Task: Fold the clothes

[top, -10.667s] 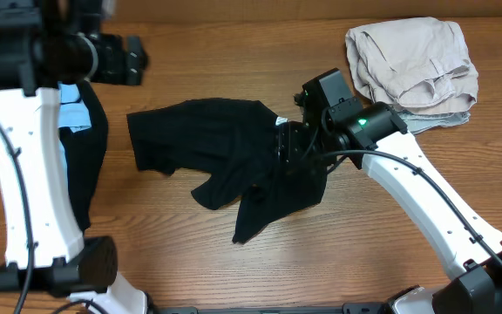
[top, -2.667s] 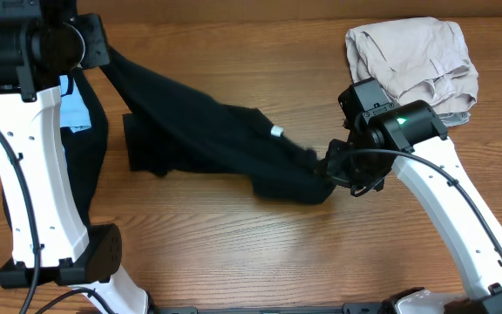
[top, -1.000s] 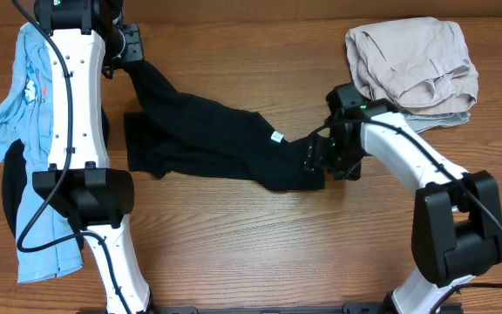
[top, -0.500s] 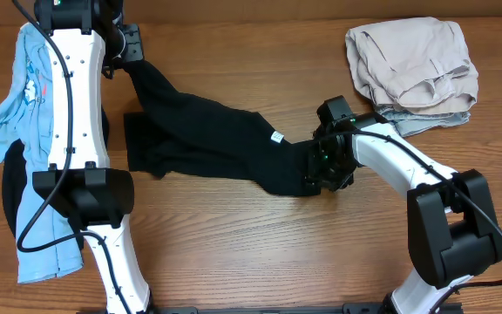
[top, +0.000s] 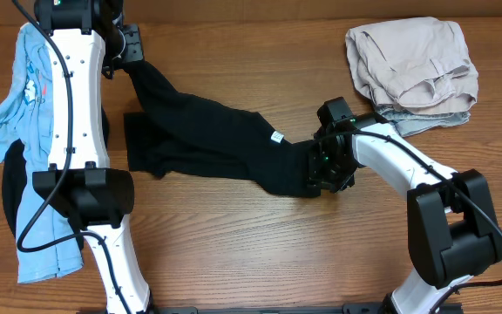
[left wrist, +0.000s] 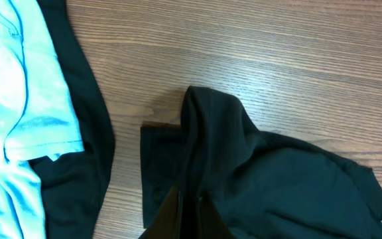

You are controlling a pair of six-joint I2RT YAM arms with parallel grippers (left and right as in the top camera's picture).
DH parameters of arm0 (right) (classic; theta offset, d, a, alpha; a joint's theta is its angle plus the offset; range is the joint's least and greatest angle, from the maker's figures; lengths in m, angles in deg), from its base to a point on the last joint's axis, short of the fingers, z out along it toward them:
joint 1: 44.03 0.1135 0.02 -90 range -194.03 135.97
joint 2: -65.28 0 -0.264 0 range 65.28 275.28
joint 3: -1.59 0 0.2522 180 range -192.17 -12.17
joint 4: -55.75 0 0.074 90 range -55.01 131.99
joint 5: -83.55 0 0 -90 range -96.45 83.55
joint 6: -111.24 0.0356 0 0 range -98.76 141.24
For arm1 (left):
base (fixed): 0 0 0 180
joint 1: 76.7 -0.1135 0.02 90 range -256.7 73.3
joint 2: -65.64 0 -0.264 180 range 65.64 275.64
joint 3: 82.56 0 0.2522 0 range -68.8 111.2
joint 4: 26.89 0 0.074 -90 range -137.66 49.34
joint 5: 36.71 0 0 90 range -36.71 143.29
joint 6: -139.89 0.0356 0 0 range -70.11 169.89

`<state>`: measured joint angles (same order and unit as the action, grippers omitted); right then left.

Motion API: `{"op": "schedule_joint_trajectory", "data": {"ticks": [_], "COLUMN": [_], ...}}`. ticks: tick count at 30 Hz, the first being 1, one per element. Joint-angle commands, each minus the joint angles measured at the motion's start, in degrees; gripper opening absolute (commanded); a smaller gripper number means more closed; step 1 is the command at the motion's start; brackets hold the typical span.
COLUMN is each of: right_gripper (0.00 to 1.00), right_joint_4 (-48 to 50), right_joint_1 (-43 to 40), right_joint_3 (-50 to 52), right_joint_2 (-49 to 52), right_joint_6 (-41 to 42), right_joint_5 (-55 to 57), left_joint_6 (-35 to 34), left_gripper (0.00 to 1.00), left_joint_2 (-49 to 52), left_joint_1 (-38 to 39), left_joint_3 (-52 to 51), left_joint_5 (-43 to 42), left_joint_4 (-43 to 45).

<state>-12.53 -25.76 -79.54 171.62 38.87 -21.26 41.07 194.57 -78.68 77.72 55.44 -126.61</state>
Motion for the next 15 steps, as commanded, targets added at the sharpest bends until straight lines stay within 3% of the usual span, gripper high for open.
{"op": "schedule_joint_trajectory", "data": {"ticks": [1, 4, 8, 15], "right_gripper": [0.27, 0.04, 0.04, 0.04], "right_joint_4": [0.3, 0.5, -0.6, -11.8], "right_joint_1": [0.0, 0.0, -0.1, -4.8], "right_joint_3": [0.3, 0.3, -1.7, -19.2], "right_joint_2": [-0.9, -0.9, -1.6, -10.1], "right_joint_6": [0.2, 0.2, 0.1, -1.4], "right_joint_5": [-0.3, -0.3, -0.3, 0.8], "left_joint_6": [0.9, 1.0, 1.1, 1.1], "left_gripper": [0.04, 0.04, 0.04, 0.04], "left_joint_2": [0.9, 0.8, 0.4, -6.1], "left_joint_1": [0.1, 0.1, -0.1, -0.7], "left_joint_3": [0.1, 0.1, 1.2, 9.6], "left_joint_5": [-0.7, -0.7, -0.7, -1.5], "left_joint_4": [-0.2, -0.3, 0.0, -0.3]}}
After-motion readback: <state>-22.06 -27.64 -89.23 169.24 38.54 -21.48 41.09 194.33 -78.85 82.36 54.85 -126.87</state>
